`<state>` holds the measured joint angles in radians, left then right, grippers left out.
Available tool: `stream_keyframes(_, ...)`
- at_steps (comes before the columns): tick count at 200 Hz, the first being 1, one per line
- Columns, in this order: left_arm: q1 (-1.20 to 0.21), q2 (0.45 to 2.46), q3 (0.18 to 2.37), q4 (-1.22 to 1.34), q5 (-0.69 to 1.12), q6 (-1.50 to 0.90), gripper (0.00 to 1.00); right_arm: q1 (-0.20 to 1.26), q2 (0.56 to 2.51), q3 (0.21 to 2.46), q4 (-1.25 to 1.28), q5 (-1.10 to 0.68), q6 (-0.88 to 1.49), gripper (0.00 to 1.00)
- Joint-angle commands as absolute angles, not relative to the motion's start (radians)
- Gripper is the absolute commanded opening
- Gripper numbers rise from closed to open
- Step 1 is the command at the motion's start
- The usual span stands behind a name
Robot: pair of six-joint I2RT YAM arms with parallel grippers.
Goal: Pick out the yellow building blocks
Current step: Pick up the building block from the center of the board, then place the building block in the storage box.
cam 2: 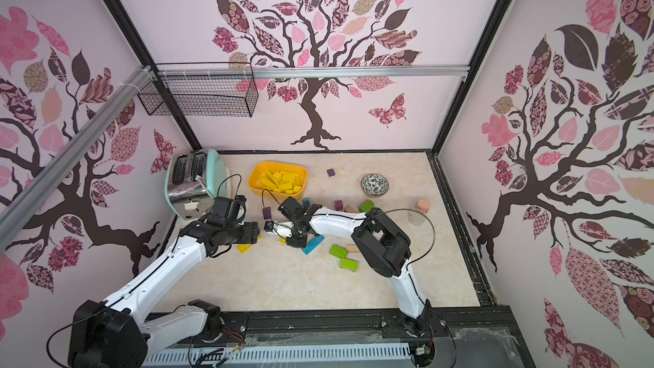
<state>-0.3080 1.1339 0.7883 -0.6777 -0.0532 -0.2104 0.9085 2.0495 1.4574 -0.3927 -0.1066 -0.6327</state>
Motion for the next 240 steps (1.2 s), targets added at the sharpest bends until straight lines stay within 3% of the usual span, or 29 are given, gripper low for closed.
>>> stream_keyframes(1, -0.305, 1.101, 0.78, -0.668, -0.077, -0.211, 0.74, 0.905, 1.986, 1.442, -0.337, -0.083, -0.644, 0.28)
stream_keyframes(137, -0.304, 1.124, 0.843, -0.605, -0.036, -0.271, 0.73, 0.837, 1.906, 1.473, -0.08, -0.007, -0.489, 0.26)
stream_keyframes(240, -0.287, 1.334, 1.044, -0.538, 0.01, -0.268, 0.74, 0.779, 2.204, 1.792, 0.054, 0.203, -0.546, 0.28)
